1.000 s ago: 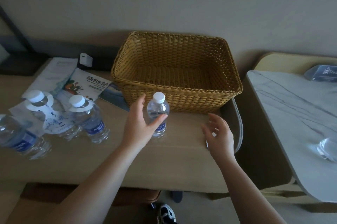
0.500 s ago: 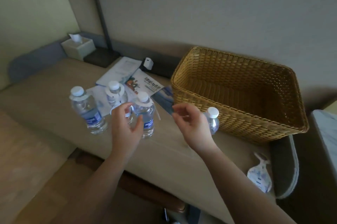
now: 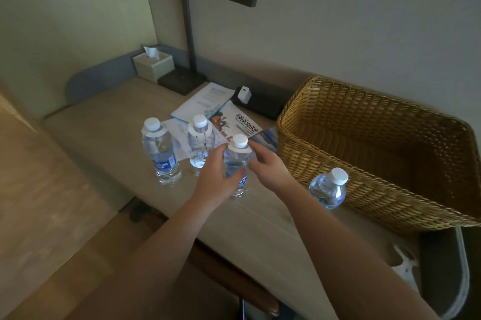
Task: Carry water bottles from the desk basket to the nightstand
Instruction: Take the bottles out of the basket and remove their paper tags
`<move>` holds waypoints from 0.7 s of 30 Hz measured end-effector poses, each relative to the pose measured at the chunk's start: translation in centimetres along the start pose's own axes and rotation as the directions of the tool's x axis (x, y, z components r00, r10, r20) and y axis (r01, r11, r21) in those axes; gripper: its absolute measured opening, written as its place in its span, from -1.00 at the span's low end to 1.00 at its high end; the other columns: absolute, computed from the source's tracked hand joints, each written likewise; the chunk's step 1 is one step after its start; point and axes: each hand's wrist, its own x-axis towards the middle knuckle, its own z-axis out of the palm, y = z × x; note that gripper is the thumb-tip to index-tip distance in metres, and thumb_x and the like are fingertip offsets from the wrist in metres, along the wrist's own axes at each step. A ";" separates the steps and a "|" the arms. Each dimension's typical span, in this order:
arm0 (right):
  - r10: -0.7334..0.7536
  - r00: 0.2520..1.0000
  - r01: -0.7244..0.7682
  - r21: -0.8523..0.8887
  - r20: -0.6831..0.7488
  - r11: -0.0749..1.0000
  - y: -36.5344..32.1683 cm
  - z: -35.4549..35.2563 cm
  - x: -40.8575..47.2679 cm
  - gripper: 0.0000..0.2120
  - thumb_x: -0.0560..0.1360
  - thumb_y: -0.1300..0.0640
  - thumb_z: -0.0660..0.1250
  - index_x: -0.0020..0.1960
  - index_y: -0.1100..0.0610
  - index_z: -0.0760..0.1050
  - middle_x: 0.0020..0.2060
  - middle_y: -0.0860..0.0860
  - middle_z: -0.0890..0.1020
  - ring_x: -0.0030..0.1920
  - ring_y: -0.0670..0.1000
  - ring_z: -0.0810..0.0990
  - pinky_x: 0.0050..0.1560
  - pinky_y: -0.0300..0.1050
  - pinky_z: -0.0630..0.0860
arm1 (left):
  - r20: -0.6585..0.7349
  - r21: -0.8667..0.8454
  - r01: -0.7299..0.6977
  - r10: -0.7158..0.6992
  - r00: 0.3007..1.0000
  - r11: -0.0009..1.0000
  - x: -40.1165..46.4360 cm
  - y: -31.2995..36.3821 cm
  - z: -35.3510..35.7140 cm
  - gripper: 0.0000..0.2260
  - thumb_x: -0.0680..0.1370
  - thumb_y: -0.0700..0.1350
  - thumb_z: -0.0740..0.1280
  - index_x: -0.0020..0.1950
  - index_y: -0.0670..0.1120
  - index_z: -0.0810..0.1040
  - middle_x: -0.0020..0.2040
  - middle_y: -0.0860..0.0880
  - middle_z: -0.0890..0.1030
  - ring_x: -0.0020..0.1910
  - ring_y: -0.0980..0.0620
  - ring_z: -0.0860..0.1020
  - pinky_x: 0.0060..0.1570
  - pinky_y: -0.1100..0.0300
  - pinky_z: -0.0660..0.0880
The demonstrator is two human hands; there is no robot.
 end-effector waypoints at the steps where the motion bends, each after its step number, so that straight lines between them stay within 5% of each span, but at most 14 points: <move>1: -0.003 1.000 0.003 0.014 -0.009 1.000 0.0 -0.2 -0.2 -0.50 0.48 0.22 0.29 0.40 -0.01 0.40 0.16 -0.24 0.56 0.00 -0.41 0.54 -0.18 -0.57 0.41 | 0.019 -0.003 0.000 0.000 1.000 1.000 0.1 0.0 0.0 -0.46 0.48 -0.01 0.43 0.42 0.10 0.34 0.31 0.12 0.46 0.32 0.13 0.41 0.28 0.08 0.41; 6: -0.005 0.997 -0.007 -0.143 -0.083 0.990 0.7 -1.4 -1.1 -0.57 0.45 0.13 0.41 0.31 0.00 0.48 0.12 -0.04 0.62 0.09 -0.09 0.58 0.12 -0.16 0.52 | 0.080 -0.045 0.008 -0.005 0.997 0.999 1.0 0.4 -0.1 -0.52 0.44 0.01 0.37 0.35 0.14 0.39 0.25 0.15 0.52 0.27 0.17 0.45 0.26 0.02 0.45; 9: 0.046 0.984 -0.082 -0.209 -0.172 0.975 0.9 -1.9 -1.8 -0.73 0.44 0.08 0.45 0.12 0.03 0.55 -0.07 0.02 0.62 -0.08 -0.06 0.56 -0.15 -0.31 0.47 | 0.091 -0.052 -0.002 0.006 0.996 0.999 1.4 0.3 0.0 -0.54 0.46 0.01 0.39 0.34 0.08 0.41 0.23 0.11 0.55 0.26 0.13 0.48 0.22 0.05 0.48; 12: 0.036 0.981 -0.072 -0.184 -0.190 0.980 0.7 -2.4 -2.0 -0.96 0.46 0.10 0.43 -0.12 0.03 0.58 -0.18 0.08 0.64 -0.21 -0.05 0.54 -0.29 -0.36 0.42 | 0.062 -0.037 -0.024 0.027 0.998 0.999 1.5 0.0 0.1 -0.55 0.48 -0.04 0.44 0.34 0.01 0.43 0.22 0.08 0.56 0.24 0.14 0.50 0.04 0.38 0.46; 14: -0.002 0.983 -0.031 -0.175 -0.185 0.984 0.3 -2.7 -2.2 -0.94 0.47 0.12 0.42 -0.18 0.03 0.58 -0.29 0.02 0.61 -0.31 -0.18 0.49 -0.37 -0.42 0.39 | 0.048 -0.038 -0.040 0.042 0.998 0.998 1.6 -0.2 0.1 -0.57 0.49 -0.07 0.45 0.32 -0.03 0.44 0.22 0.07 0.57 0.23 0.14 0.51 0.02 0.42 0.45; 18: -0.023 0.987 0.008 -0.092 -0.161 0.996 -1.2 -3.2 -2.2 -0.95 0.49 0.13 0.40 -0.16 0.05 0.59 -0.33 -0.09 0.59 -0.38 -0.28 0.48 -0.36 -0.44 0.40 | 0.046 -0.063 -0.028 0.031 0.998 0.998 1.7 -0.4 0.1 -0.61 0.49 -0.13 0.45 0.28 -0.01 0.46 0.22 0.07 0.58 0.24 0.15 0.51 0.14 0.20 0.49; 21: -0.026 0.989 0.023 -0.020 -0.149 1.000 -2.6 -3.2 -2.0 -0.94 0.51 0.12 0.37 -0.12 0.08 0.59 -0.21 0.13 0.65 -0.28 -0.05 0.56 -0.27 -0.21 0.48 | 0.050 -0.055 -0.035 0.038 0.998 0.998 1.6 -0.4 0.2 -0.62 0.47 -0.15 0.47 0.20 0.11 0.43 0.18 0.19 0.55 0.22 0.22 0.49 0.05 0.38 0.50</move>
